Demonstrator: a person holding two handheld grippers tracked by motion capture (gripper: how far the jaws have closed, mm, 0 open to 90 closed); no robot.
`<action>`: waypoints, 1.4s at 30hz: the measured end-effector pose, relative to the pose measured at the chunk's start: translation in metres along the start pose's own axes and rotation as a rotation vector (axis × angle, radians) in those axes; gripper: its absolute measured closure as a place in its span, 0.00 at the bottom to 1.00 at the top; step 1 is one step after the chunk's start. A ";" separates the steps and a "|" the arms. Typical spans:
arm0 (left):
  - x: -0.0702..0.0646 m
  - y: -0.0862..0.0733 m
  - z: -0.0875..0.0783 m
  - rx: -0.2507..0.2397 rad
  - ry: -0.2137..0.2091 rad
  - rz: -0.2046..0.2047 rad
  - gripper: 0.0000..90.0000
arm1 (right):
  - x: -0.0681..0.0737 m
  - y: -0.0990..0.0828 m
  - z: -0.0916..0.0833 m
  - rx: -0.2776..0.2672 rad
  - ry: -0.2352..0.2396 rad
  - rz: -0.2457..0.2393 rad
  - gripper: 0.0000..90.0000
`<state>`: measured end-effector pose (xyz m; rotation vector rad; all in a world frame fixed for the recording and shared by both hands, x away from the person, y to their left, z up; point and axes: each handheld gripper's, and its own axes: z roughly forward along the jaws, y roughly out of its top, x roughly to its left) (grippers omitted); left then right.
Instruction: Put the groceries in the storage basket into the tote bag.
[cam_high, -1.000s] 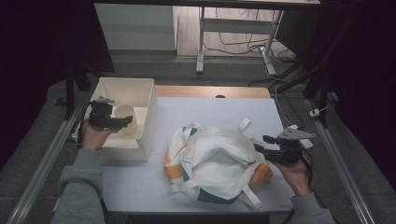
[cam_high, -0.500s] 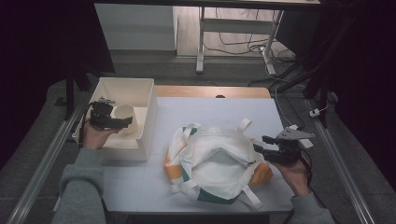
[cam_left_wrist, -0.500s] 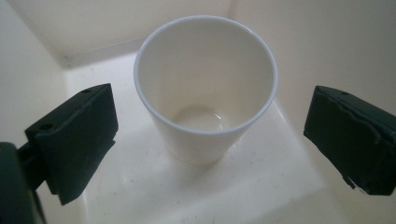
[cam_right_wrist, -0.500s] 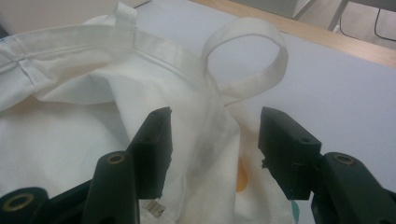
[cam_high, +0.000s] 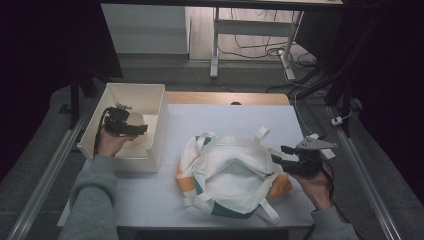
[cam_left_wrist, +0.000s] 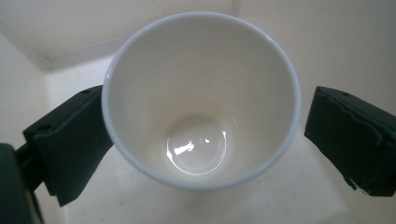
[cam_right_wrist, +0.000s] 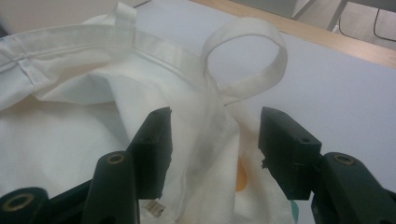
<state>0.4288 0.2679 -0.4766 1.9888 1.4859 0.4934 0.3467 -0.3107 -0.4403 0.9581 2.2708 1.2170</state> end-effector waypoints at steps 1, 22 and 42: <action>0.000 0.000 0.001 -0.001 0.001 0.003 0.04 | 0.000 0.000 0.000 0.000 0.000 0.000 0.50; 0.006 0.000 0.002 -0.047 -0.005 -0.002 0.22 | -0.001 -0.001 0.001 0.007 -0.005 -0.002 0.50; -0.002 0.004 -0.059 -0.254 -0.097 -0.022 0.22 | 0.001 0.000 0.001 0.006 0.000 -0.007 0.50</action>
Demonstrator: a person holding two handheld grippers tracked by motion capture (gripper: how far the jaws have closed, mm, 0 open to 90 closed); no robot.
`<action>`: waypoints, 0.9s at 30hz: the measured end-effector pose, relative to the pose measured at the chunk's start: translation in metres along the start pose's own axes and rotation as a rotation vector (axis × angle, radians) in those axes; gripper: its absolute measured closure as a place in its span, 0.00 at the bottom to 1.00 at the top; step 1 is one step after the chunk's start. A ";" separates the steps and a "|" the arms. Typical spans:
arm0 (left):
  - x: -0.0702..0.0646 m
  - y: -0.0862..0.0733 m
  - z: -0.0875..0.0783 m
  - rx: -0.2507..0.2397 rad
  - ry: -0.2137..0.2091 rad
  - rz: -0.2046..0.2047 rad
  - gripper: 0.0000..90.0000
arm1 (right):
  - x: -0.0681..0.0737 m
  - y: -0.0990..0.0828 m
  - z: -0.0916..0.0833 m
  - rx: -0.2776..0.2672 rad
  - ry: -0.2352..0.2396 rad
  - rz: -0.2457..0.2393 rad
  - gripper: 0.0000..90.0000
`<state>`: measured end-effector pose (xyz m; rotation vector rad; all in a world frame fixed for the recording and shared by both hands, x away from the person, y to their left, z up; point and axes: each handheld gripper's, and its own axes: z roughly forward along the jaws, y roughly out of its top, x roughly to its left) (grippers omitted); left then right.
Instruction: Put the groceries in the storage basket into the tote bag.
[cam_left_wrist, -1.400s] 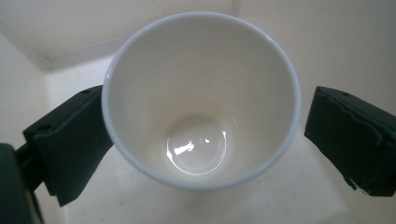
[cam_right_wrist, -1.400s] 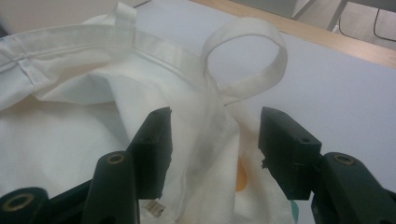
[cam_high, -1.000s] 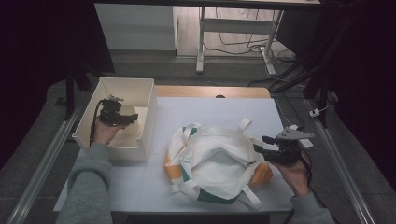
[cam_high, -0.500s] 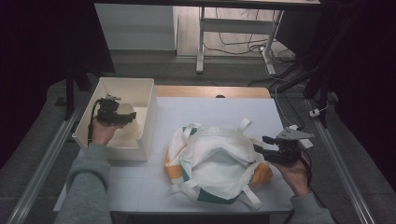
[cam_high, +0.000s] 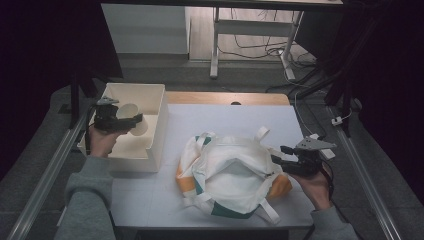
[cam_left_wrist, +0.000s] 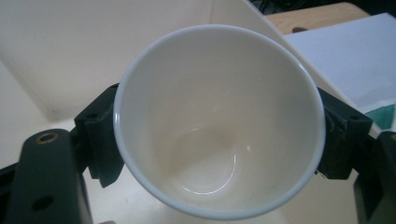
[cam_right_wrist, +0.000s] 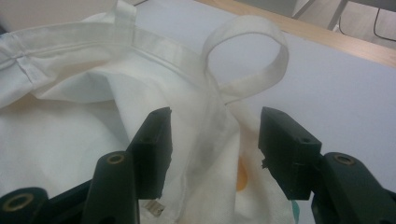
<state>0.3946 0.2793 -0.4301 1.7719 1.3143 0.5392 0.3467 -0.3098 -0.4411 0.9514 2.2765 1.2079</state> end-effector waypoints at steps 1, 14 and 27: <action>-0.001 0.001 -0.003 -0.010 -0.002 0.001 0.22 | 0.000 0.000 0.000 -0.003 0.000 0.001 0.50; -0.016 0.013 -0.038 -0.145 -0.075 0.014 0.22 | 0.000 0.000 0.000 -0.004 0.001 0.001 0.50; -0.021 0.019 -0.063 -0.243 -0.117 0.007 0.23 | 0.000 0.000 -0.001 -0.008 0.003 0.002 0.50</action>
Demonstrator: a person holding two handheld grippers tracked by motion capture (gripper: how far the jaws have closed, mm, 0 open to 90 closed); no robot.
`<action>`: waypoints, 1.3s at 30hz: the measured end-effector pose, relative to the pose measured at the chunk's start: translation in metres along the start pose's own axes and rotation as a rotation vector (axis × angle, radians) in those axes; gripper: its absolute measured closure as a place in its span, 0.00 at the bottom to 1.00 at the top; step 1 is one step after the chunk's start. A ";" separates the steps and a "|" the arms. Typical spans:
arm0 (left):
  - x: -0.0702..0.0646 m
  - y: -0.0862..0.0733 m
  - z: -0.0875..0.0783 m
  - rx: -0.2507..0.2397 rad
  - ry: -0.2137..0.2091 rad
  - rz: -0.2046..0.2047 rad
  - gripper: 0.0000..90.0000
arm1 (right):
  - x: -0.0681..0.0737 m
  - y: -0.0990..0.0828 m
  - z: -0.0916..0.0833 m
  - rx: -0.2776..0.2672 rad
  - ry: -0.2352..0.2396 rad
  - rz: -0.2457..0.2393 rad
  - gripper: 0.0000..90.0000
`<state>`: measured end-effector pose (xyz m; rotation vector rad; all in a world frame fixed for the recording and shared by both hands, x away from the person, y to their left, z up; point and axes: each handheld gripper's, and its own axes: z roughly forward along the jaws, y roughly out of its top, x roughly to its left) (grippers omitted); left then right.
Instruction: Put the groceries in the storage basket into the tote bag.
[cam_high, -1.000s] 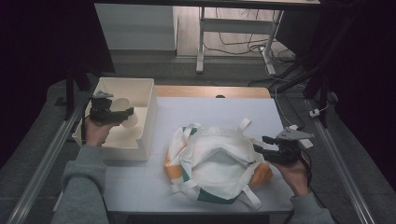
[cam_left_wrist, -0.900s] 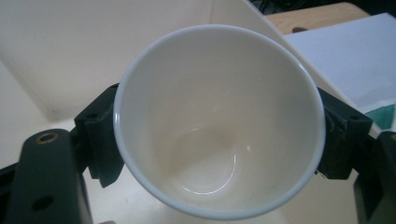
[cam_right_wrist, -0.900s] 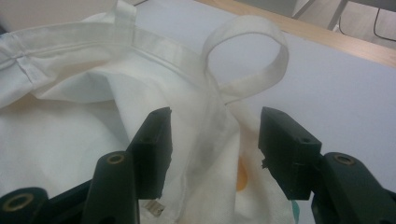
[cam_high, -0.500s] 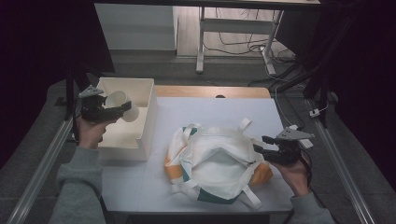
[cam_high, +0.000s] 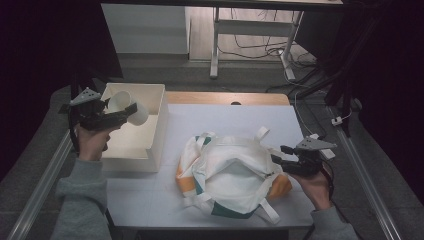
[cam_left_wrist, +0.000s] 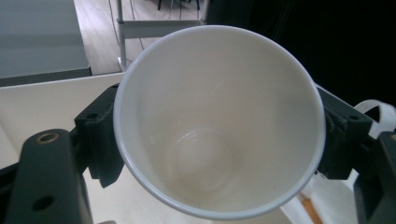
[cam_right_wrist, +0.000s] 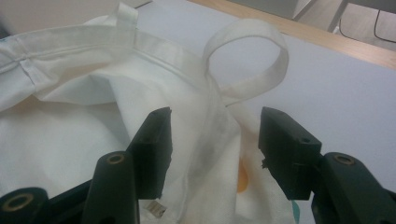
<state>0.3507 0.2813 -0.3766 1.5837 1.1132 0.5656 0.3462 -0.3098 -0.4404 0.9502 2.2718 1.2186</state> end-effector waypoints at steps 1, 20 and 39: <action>-0.001 0.001 -0.002 -0.006 -0.006 0.000 0.23 | 0.000 0.000 0.000 0.001 0.000 0.000 0.50; -0.042 0.013 -0.004 -0.047 -0.113 0.077 0.22 | 0.000 -0.001 0.002 0.005 0.001 0.002 0.50; -0.076 0.017 0.009 -0.024 -0.261 0.116 0.22 | 0.002 0.000 0.003 -0.005 0.001 -0.008 0.50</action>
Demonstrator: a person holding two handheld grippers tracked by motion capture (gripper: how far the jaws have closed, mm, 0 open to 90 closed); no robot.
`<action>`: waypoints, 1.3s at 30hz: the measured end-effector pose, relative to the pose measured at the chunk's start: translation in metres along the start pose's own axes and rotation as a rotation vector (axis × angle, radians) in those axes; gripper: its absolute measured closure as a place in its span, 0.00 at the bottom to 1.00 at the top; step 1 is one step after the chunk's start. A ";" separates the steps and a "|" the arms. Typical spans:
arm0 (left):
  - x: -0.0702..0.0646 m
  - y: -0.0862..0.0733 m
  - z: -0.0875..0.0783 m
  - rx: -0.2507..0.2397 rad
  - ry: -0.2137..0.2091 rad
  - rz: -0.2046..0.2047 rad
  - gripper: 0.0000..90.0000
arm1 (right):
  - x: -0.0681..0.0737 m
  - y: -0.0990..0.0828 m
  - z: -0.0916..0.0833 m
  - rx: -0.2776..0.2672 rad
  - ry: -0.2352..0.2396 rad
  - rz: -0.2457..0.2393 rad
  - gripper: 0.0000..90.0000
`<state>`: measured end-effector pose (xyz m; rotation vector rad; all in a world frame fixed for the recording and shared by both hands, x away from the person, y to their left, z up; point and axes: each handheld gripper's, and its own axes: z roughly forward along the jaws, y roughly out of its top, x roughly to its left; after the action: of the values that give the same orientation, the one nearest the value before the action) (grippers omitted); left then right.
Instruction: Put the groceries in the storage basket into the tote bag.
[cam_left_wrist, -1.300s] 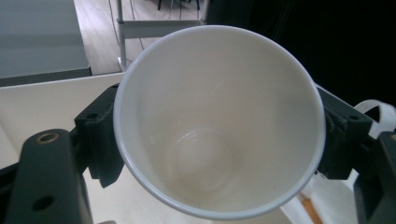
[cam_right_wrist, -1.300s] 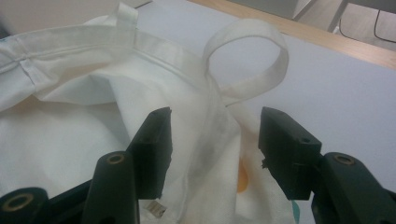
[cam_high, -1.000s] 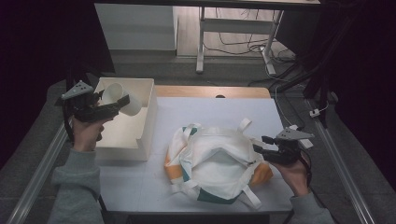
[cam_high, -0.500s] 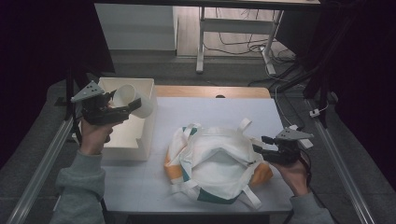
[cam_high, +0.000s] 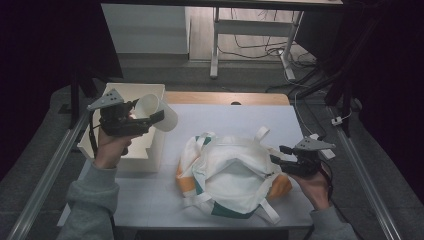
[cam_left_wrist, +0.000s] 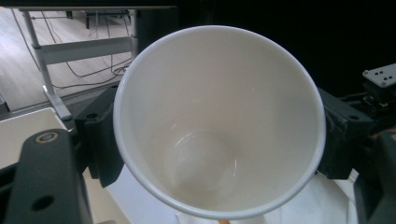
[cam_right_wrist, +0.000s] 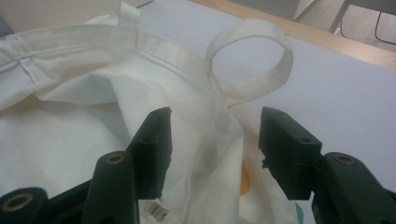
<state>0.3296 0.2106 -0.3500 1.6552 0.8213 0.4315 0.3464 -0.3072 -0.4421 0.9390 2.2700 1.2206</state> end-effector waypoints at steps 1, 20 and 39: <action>-0.002 0.000 0.002 0.005 -0.004 0.004 0.22 | 0.000 0.000 0.000 -0.003 0.001 -0.001 0.50; -0.035 -0.001 0.037 0.077 -0.107 0.065 0.22 | 0.004 0.002 0.000 -0.010 0.009 -0.015 0.50; -0.054 -0.008 0.068 0.161 -0.164 0.102 0.22 | 0.014 0.008 0.000 -0.029 0.036 -0.051 0.48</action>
<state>0.3362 0.1248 -0.3670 1.8611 0.6657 0.3011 0.3399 -0.2943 -0.4360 0.8506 2.2831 1.2548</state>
